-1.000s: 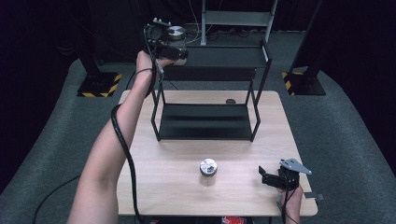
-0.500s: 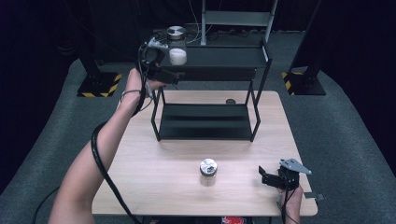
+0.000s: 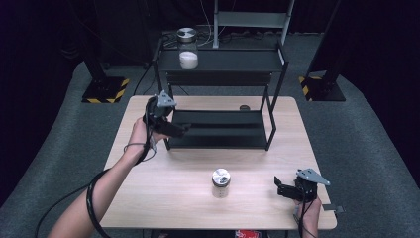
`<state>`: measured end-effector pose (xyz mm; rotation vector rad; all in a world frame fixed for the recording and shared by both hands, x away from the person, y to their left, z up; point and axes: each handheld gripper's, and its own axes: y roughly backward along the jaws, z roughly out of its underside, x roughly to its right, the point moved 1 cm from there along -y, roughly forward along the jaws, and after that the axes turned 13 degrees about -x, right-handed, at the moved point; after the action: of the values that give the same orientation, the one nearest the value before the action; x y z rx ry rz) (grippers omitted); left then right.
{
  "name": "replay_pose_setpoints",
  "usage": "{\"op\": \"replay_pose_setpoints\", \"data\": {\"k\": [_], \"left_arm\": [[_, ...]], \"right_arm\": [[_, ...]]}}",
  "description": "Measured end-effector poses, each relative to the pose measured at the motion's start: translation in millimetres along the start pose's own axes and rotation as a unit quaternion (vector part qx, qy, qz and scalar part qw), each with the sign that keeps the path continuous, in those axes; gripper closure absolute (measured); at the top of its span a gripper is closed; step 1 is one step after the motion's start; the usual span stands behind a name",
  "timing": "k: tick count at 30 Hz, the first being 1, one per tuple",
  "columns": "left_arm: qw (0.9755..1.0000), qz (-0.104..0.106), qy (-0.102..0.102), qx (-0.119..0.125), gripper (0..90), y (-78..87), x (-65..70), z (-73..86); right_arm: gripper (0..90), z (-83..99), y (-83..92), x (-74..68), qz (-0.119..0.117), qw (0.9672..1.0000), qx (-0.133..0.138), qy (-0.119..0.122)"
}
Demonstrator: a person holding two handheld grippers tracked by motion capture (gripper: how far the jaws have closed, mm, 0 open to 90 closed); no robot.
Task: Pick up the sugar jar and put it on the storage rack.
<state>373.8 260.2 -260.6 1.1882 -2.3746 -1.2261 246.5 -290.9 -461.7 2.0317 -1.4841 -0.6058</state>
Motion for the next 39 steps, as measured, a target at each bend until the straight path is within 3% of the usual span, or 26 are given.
{"op": "replay_pose_setpoints", "data": {"k": [5,15,21,26,29,39], "left_arm": [[0.9995,-0.009,0.007,-0.028,0.0,-23.4,13.4,36.5],[0.9971,-0.003,-0.003,-0.077,0.0,-56.9,42.0,94.4],[0.995,0.013,0.033,-0.094,0.1,-76.2,45.2,131.4],[0.9934,0.017,0.081,-0.079,0.1,-83.5,48.9,159.4],[0.9915,0.022,0.11,-0.066,0.3,-87.4,50.3,171.8],[0.991,0.013,0.118,-0.062,0.1,-87.2,55.1,174.0]], "right_arm": [[1.1,-0.1,0.0,-0.6,0.002,1.0,0.0,0.002],[1.1,0.6,0.1,-3.1,0.007,1.0,0.001,0.005],[1.1,0.6,0.1,-3.6,0.009,1.0,0.001,0.004],[1.1,0.4,0.1,-3.5,0.008,1.0,0.001,0.004],[1.0,0.5,0.1,-3.3,0.008,1.0,0.001,0.004],[0.8,3.2,0.7,-8.0,0.019,0.9997,0.008,0.009]]}}
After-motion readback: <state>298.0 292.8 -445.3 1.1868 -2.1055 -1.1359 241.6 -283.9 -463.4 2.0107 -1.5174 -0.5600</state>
